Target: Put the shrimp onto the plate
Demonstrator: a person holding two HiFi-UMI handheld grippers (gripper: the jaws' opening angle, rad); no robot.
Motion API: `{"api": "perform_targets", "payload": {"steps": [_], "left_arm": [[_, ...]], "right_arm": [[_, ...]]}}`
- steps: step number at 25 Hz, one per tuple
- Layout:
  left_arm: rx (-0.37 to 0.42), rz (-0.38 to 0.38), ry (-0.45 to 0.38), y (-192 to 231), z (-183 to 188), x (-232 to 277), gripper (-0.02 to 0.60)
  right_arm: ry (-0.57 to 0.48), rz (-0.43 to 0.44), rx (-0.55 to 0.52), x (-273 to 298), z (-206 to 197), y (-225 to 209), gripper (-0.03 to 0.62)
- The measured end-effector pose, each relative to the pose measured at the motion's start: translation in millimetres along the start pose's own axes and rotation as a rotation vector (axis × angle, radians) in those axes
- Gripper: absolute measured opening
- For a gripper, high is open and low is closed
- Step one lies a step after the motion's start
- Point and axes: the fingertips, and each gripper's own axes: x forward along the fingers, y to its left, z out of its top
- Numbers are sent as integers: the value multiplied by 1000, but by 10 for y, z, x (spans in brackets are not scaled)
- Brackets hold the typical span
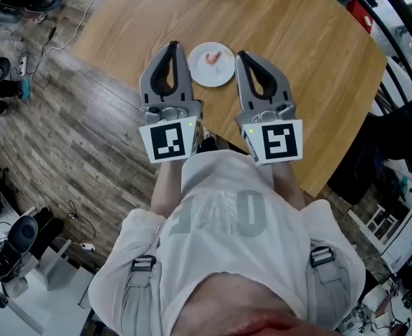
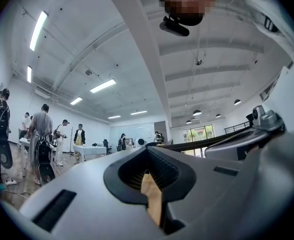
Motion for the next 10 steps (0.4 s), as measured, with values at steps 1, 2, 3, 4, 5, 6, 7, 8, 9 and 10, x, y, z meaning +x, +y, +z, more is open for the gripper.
{"api": "perform_targets", "payload": {"steps": [1, 2, 3, 4, 5, 6, 7, 8, 9, 10], "left_arm": [[0, 5, 0, 9, 0, -4, 9], [2, 8, 1, 13, -4, -4, 9], [3, 10, 3, 10, -11, 0, 9], [2, 12, 3, 0, -16, 5, 9], [1, 13, 3, -16, -19, 8, 9], [0, 13, 2, -36, -19, 10, 9], [1, 12, 0, -57, -16, 11, 9], [2, 9, -2, -80, -13, 14, 9], [4, 5, -4, -104, -10, 19, 9], [7, 0, -6, -129, -8, 25, 9]], "right_arm": [[-2, -1, 7, -7, 3, -1, 18], [-8, -1, 17, -13, 15, 1, 18], [-16, 3, 25, -21, 30, 3, 18], [-23, 8, 27, -32, 39, 2, 18], [-26, 12, 23, -42, 38, -2, 18], [-25, 15, 18, -50, 29, -10, 18], [-22, 16, 13, -53, 15, -19, 18], [-19, 17, 10, -54, 0, -29, 18], [-16, 17, 9, -52, -15, -39, 18], [-13, 17, 8, -50, -29, -49, 18]]}}
